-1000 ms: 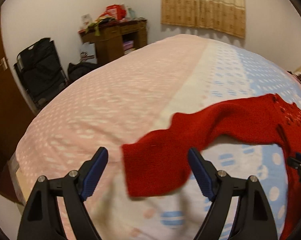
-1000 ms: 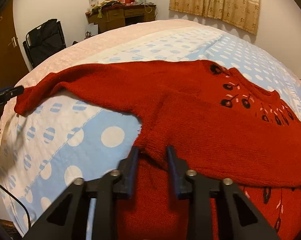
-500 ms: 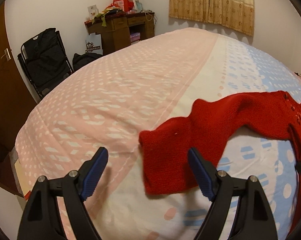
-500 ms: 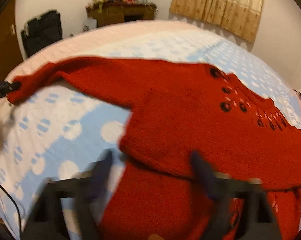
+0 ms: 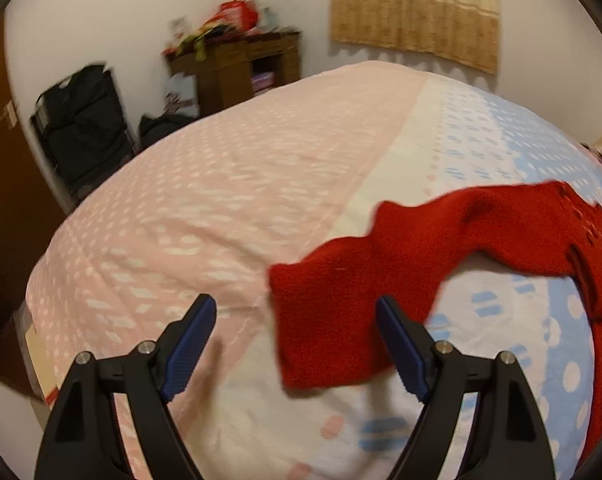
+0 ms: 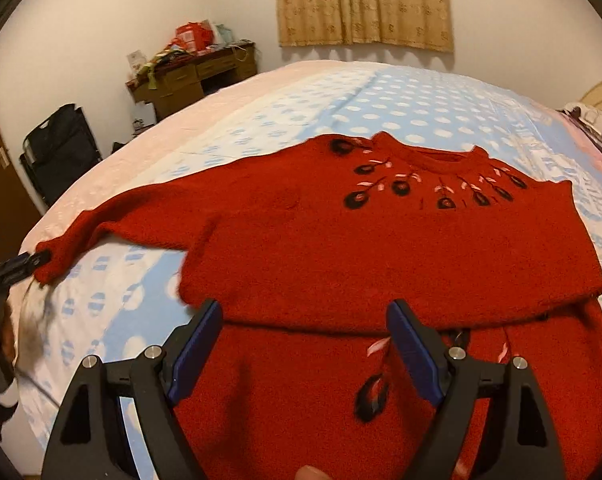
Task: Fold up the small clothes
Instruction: 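Move the left gripper to the other sleeve cuff and grasp it, then lift the cuff with the left gripper, fold it across the body, release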
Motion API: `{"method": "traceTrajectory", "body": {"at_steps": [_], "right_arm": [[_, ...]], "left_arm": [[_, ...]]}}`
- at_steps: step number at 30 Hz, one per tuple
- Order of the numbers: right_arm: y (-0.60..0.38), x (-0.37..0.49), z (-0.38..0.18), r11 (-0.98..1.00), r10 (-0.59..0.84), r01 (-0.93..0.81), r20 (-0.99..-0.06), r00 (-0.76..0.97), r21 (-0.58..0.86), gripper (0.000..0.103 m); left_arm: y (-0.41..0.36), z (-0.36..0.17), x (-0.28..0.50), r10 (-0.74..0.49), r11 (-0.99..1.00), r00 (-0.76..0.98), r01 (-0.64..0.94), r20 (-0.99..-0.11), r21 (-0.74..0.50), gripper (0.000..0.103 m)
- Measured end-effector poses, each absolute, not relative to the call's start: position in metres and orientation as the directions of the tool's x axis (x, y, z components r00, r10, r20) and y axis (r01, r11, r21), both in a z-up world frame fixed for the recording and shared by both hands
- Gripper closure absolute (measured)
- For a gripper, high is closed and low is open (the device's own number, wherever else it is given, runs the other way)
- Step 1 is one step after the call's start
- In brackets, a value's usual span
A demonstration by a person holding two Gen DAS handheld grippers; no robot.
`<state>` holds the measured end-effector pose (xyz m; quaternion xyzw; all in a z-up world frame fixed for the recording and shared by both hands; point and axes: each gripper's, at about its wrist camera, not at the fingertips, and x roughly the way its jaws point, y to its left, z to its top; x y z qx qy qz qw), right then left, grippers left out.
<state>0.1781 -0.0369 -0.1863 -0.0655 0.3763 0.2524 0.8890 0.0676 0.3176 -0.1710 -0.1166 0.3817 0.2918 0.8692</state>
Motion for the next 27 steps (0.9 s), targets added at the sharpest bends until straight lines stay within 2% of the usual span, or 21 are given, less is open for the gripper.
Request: {"method": "traceTrajectory", "body": {"at_steps": [2, 4, 5, 6, 7, 8, 9, 12, 18, 23, 27], "right_arm": [[-0.031, 0.166, -0.187, 0.850, 0.404, -0.525, -0.693, 0.596, 0.044, 0.019], [-0.026, 0.155, -0.187, 0.838, 0.404, -0.546, -0.687, 0.604, 0.014, 0.018], [-0.023, 0.152, -0.188, 0.832, 0.399, -0.555, -0.686, 0.608, -0.007, 0.018], [-0.021, 0.149, -0.190, 0.829, 0.395, -0.559, -0.687, 0.610, -0.019, 0.018], [-0.020, 0.148, -0.191, 0.826, 0.393, -0.563, -0.688, 0.610, -0.028, 0.018], [-0.020, 0.147, -0.191, 0.824, 0.393, -0.566, -0.690, 0.608, -0.031, 0.018], [-0.020, 0.145, -0.191, 0.824, 0.393, -0.566, -0.689, 0.609, -0.031, 0.018], [-0.024, 0.144, -0.191, 0.829, 0.393, -0.558, -0.683, 0.616, -0.026, 0.018], [-0.034, 0.143, -0.191, 0.846, 0.396, -0.533, -0.678, 0.619, 0.008, 0.018], [-0.038, 0.139, -0.189, 0.850, 0.401, -0.526, -0.672, 0.622, 0.019, 0.018], [-0.043, 0.137, -0.186, 0.855, 0.398, -0.518, -0.672, 0.625, 0.024, 0.018]], "left_arm": [[0.332, -0.179, 0.070, 0.435, 0.774, 0.513, -0.633, -0.740, 0.017, 0.022], [0.343, -0.187, 0.070, 0.381, 0.770, 0.517, -0.637, -0.767, -0.047, 0.040], [0.344, -0.186, 0.069, 0.368, 0.772, 0.534, -0.632, -0.761, -0.069, 0.041], [0.342, -0.185, 0.070, 0.357, 0.783, 0.551, -0.617, -0.754, -0.081, 0.052], [0.341, -0.184, 0.071, 0.319, 0.801, 0.574, -0.588, -0.754, -0.108, 0.076], [0.340, -0.184, 0.072, 0.270, 0.815, 0.603, -0.558, -0.751, -0.156, 0.087], [0.342, -0.183, 0.071, 0.210, 0.817, 0.633, -0.533, -0.746, -0.222, 0.092], [0.346, -0.179, 0.070, 0.108, 0.799, 0.700, -0.484, -0.706, -0.357, 0.095], [0.354, -0.163, 0.071, 0.056, 0.748, 0.757, -0.464, -0.651, -0.474, 0.095], [0.350, -0.138, 0.077, 0.058, 0.741, 0.797, -0.438, -0.601, -0.510, 0.095], [0.342, -0.119, 0.088, -0.002, 0.740, 0.840, -0.364, -0.543, -0.565, 0.095]]}}
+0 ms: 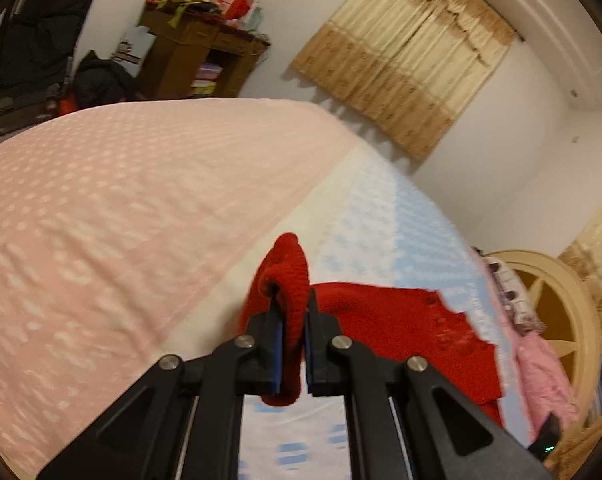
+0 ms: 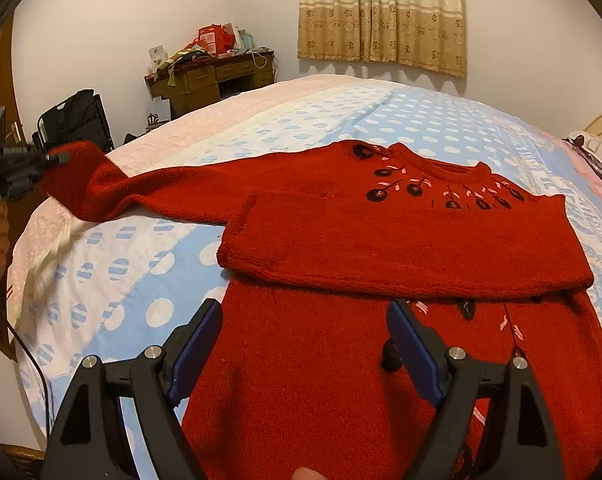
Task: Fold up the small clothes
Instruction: 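Lift the cuff with the left gripper, fold it across the body, release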
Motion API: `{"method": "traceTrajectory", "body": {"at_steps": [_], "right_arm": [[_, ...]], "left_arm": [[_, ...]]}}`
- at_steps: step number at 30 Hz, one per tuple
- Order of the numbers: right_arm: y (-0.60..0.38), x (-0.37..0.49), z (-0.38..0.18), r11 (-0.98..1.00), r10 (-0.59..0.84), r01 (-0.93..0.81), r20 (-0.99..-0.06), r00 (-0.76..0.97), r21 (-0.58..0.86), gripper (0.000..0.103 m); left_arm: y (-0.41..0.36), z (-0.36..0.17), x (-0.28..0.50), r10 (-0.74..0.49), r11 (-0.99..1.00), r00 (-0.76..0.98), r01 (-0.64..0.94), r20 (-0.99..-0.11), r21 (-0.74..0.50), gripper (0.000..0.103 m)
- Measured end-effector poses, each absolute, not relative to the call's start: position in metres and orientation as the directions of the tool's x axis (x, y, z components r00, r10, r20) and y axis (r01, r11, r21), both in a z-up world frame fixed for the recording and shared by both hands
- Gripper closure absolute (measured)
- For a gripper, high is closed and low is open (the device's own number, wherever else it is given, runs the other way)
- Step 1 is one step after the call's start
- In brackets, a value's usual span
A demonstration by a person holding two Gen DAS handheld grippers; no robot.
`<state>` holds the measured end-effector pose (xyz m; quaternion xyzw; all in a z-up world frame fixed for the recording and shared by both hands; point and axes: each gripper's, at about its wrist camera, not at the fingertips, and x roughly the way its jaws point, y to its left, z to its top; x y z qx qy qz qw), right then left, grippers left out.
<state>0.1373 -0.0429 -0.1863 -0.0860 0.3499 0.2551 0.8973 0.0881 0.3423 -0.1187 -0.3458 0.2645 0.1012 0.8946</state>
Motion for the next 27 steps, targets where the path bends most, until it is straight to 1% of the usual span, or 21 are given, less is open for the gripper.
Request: {"method": "traceTrajectory", "body": {"at_steps": [8, 13, 19, 27], "right_arm": [[-0.064, 0.131, -0.177, 0.869, 0.398, -0.493, -0.655, 0.642, 0.045, 0.018], [-0.083, 0.128, -0.171, 0.882, 0.399, -0.466, -0.638, 0.659, 0.071, 0.018], [-0.103, 0.130, -0.172, 0.897, 0.393, -0.430, -0.635, 0.665, 0.104, 0.018], [-0.123, 0.137, -0.176, 0.917, 0.379, -0.366, -0.630, 0.678, 0.157, 0.018]], "left_arm": [[0.290, -0.066, 0.133, -0.130, 0.768, 0.883, -0.199, -0.451, -0.609, 0.095], [0.248, -0.037, 0.168, -0.193, 0.797, 0.892, -0.101, -0.410, -0.595, 0.095], [0.194, -0.023, 0.206, -0.262, 0.827, 0.876, -0.013, -0.406, -0.561, 0.095], [0.134, -0.037, 0.248, -0.306, 0.851, 0.834, 0.022, -0.459, -0.525, 0.095]]}}
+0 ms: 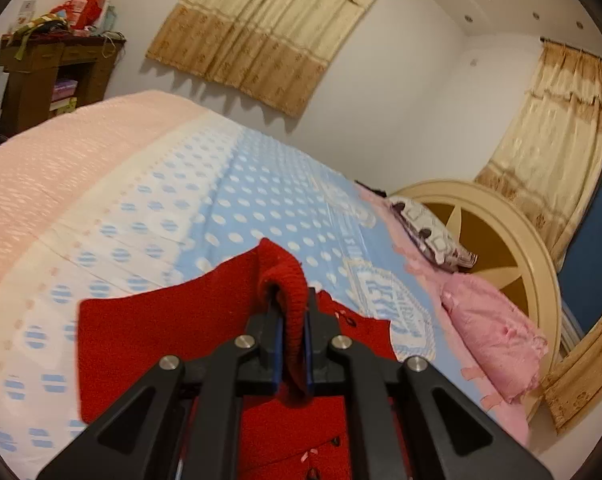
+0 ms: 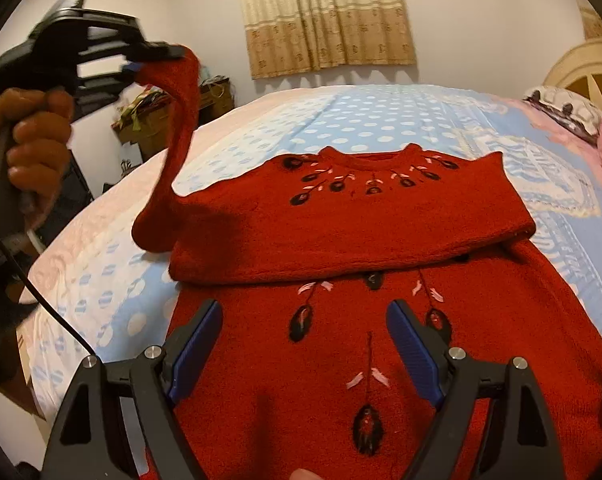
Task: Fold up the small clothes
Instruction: 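Lift the cuff with the left gripper, fold it across the body, release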
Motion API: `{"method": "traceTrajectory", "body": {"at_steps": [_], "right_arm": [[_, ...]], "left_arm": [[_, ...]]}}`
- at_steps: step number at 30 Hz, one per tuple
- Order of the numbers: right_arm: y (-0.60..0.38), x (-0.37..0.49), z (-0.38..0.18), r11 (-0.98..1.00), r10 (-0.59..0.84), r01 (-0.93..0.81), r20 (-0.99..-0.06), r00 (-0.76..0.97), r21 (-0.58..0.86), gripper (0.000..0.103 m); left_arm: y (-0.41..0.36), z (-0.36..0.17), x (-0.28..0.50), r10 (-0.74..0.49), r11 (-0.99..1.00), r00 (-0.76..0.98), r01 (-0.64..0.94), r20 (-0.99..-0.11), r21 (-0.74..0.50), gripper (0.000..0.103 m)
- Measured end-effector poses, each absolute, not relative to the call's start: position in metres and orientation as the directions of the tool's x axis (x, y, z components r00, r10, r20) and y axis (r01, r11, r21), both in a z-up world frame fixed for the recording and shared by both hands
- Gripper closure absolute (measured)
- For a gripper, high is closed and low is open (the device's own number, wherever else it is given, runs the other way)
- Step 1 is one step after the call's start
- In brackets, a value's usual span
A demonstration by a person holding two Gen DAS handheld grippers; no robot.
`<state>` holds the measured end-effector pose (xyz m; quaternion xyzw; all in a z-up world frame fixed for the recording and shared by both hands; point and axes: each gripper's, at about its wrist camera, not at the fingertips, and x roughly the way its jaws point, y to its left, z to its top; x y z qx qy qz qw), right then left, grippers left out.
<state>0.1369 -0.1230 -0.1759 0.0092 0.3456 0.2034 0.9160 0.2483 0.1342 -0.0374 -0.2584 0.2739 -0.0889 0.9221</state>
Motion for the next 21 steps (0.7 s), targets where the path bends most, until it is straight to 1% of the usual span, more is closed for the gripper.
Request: {"method": "traceTrajectory", "body": {"at_steps": [6, 7, 9, 11, 12, 13, 14, 15, 16, 18, 19, 21], "right_arm": [[-0.129, 0.140, -0.186, 0.922, 0.373, -0.342, -0.647, 0.665, 0.181, 0.018], [-0.131, 0.141, -0.187, 0.922, 0.375, -0.337, -0.648, 0.663, 0.188, 0.018], [-0.134, 0.142, -0.187, 0.922, 0.378, -0.331, -0.647, 0.662, 0.201, 0.018], [-0.139, 0.143, -0.189, 0.923, 0.378, -0.321, -0.649, 0.661, 0.210, 0.018], [-0.141, 0.145, -0.191, 0.924, 0.379, -0.312, -0.652, 0.656, 0.222, 0.018], [-0.143, 0.146, -0.193, 0.923, 0.381, -0.305, -0.657, 0.651, 0.233, 0.018], [-0.146, 0.149, -0.197, 0.923, 0.384, -0.293, -0.665, 0.640, 0.251, 0.018], [-0.147, 0.151, -0.199, 0.923, 0.385, -0.285, -0.670, 0.634, 0.260, 0.018], [-0.149, 0.153, -0.200, 0.923, 0.385, -0.276, -0.676, 0.628, 0.270, 0.018], [-0.152, 0.155, -0.202, 0.921, 0.389, -0.264, -0.683, 0.619, 0.285, 0.018], [-0.152, 0.156, -0.201, 0.920, 0.392, -0.265, -0.685, 0.614, 0.290, 0.018], [-0.151, 0.158, -0.194, 0.922, 0.387, -0.282, -0.697, 0.604, 0.267, 0.018]], "left_arm": [[0.075, -0.067, 0.282, -0.334, 0.880, 0.779, 0.055, -0.530, -0.472, 0.095], [0.063, -0.076, 0.287, -0.340, 0.887, 0.766, 0.067, -0.546, -0.457, 0.093], [0.045, -0.088, 0.291, -0.315, 0.912, 0.739, 0.062, -0.595, -0.406, 0.090], [0.036, -0.099, 0.288, -0.299, 0.931, 0.711, 0.071, -0.636, -0.358, 0.081], [0.035, -0.104, 0.283, -0.289, 0.939, 0.706, 0.077, -0.647, -0.335, 0.071], [0.035, -0.106, 0.278, -0.271, 0.946, 0.708, 0.073, -0.652, -0.315, 0.058], [0.039, -0.107, 0.272, -0.255, 0.951, 0.715, 0.065, -0.651, -0.301, 0.052], [0.047, -0.108, 0.262, -0.235, 0.956, 0.730, 0.052, -0.641, -0.290, 0.042], [0.053, -0.109, 0.255, -0.221, 0.958, 0.741, 0.044, -0.634, -0.282, 0.036], [0.072, -0.109, 0.234, -0.167, 0.970, 0.768, 0.017, -0.618, -0.240, 0.032], [0.077, -0.111, 0.228, -0.143, 0.976, 0.776, 0.006, -0.614, -0.219, 0.027], [0.091, -0.119, 0.215, -0.056, 0.988, 0.783, -0.048, -0.620, -0.150, 0.023]]}}
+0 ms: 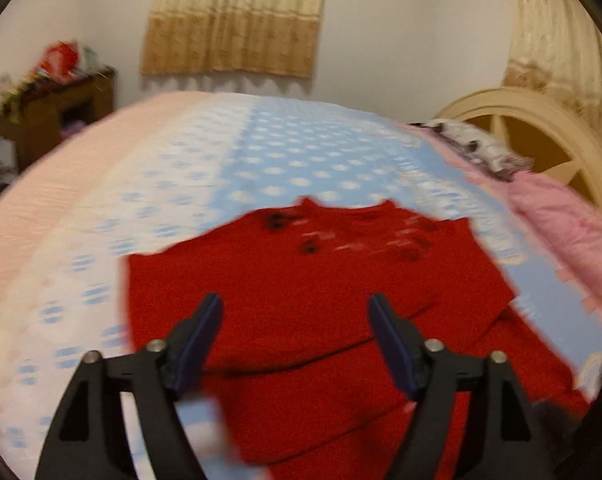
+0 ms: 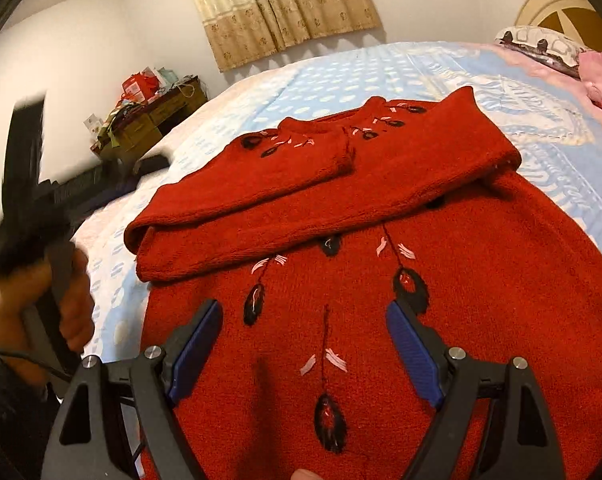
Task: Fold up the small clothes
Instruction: 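Lift the cuff with the left gripper, fold it across the body, release, then grasp the sweater side edge by the collar with the right gripper and fold inward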
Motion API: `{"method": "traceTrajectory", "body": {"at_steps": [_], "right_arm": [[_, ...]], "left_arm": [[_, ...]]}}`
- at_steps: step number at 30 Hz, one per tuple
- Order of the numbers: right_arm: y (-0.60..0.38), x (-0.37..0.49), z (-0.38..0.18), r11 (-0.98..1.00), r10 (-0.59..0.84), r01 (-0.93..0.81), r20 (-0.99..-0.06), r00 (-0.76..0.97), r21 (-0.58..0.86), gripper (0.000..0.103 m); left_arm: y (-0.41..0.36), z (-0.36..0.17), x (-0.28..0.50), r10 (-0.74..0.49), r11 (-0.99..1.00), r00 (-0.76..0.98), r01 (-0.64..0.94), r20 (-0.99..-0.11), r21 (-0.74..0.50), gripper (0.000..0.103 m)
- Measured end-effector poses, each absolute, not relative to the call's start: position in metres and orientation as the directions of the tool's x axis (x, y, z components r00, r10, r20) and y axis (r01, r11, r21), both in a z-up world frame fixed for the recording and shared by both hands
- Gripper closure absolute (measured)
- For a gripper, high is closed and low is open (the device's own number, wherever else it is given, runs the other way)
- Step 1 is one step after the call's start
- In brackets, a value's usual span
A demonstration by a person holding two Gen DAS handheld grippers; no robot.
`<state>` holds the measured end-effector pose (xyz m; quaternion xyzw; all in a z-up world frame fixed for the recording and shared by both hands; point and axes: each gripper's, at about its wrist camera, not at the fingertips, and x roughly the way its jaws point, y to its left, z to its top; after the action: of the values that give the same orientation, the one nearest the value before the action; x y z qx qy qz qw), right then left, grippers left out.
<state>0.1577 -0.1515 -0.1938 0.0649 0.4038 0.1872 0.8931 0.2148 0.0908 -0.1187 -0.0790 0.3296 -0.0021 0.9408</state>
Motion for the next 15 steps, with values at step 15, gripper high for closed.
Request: {"method": "traceTrajectory", "body": {"at_steps": [15], "right_arm": [[-0.168, 0.291, -0.162, 0.939, 0.344, -0.197, -0.754, 0.559, 0.282, 0.031]], "left_arm": [[0.133, -0.188, 0.200, 0.074, 0.968, 0.715, -0.218, -0.695, -0.122, 0.006]]}}
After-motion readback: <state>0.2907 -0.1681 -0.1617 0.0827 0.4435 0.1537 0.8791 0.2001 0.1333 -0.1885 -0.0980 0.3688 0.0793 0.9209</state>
